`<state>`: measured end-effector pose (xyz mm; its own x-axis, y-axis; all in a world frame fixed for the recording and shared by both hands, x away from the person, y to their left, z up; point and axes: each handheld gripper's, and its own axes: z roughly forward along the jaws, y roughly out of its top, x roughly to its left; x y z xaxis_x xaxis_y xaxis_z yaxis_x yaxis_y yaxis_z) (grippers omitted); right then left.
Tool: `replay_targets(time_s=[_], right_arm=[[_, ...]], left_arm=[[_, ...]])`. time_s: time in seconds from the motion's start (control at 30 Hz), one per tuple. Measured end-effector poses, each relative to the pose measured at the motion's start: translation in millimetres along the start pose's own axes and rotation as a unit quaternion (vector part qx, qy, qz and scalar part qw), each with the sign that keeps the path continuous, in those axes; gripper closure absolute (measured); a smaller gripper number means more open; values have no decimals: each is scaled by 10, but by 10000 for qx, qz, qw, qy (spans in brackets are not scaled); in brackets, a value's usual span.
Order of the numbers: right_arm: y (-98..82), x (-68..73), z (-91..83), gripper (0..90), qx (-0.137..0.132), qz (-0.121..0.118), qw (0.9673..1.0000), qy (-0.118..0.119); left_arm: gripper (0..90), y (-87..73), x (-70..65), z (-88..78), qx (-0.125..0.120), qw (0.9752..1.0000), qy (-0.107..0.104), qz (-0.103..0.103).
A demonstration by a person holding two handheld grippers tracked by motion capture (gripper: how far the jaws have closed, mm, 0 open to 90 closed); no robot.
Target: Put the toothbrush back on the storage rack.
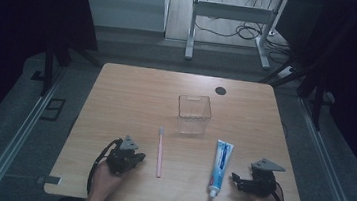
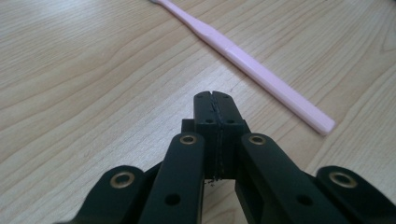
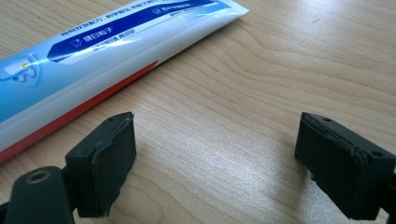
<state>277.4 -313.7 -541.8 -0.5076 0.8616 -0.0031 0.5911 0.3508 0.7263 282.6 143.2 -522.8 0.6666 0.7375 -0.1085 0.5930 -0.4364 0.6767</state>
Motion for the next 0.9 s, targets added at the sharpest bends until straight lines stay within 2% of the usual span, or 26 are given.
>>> replay_targets(time_s=[0.3,0.9], right_arm=[[0,0,0,124,0,-1,10000,1],[2,3,2,125,-2,18,10000,-10]], left_arm=[[896,112,-79,6,-81,9996,-209,143],[894,320,-340,254,89,9975,-546,437]])
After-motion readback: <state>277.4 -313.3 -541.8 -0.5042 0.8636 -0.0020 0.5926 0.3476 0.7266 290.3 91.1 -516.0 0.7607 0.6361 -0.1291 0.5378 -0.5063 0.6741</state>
